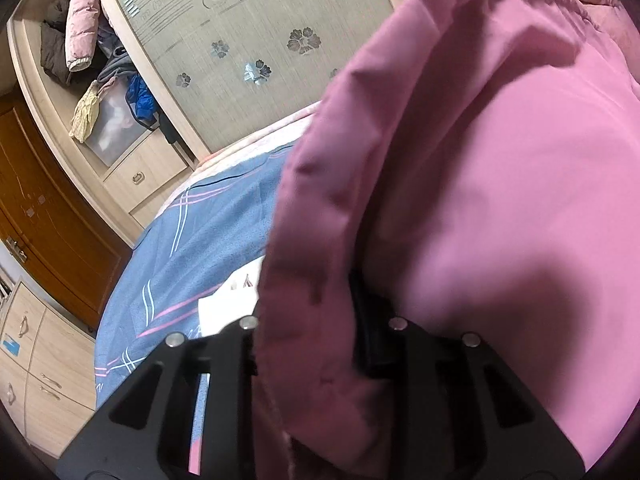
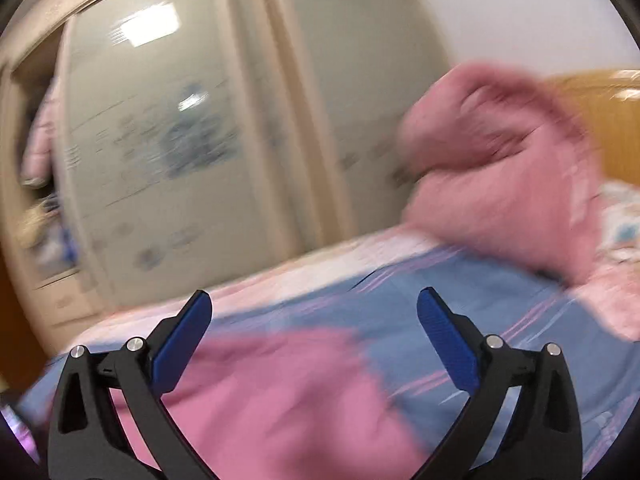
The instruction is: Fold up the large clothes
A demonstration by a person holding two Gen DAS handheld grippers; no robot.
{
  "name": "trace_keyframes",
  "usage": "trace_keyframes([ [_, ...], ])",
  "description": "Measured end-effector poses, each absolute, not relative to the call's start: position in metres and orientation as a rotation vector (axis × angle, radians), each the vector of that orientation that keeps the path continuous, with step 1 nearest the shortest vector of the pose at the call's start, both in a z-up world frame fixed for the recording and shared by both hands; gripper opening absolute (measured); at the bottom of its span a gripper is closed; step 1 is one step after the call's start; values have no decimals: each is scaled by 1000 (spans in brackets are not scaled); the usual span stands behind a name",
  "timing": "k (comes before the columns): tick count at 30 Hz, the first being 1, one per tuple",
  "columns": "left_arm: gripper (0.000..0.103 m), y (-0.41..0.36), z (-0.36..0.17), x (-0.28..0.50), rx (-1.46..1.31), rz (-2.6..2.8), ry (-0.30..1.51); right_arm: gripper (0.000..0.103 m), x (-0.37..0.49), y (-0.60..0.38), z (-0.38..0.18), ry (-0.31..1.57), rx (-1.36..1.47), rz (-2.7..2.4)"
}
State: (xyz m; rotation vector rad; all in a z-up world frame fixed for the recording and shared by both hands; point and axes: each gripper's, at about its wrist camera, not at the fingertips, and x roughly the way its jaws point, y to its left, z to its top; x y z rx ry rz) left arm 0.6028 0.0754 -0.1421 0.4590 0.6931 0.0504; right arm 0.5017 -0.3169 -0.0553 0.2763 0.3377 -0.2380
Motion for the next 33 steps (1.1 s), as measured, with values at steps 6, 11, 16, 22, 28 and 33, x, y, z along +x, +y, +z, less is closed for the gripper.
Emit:
trace_keyframes([
  [6,28,75,-141,598,465,51,700,102,565,-245,-135,719,74,-12],
  [11,69,71,-126,590,486,78,643,102,590,-250,-199,832,133,-18],
  [16,91,84,-66,572,496,53,514,102,589,-256,-212,817,167,-24],
  [22,94,82,-6,533,634,-94,519,102,600,-273,-204,791,279,2],
  [28,97,109,48,507,755,232,345,102,615,-296,-191,815,427,-45],
  [33,101,151,103,457,404,355,102,102,614,-302,-197,805,464,-86],
])
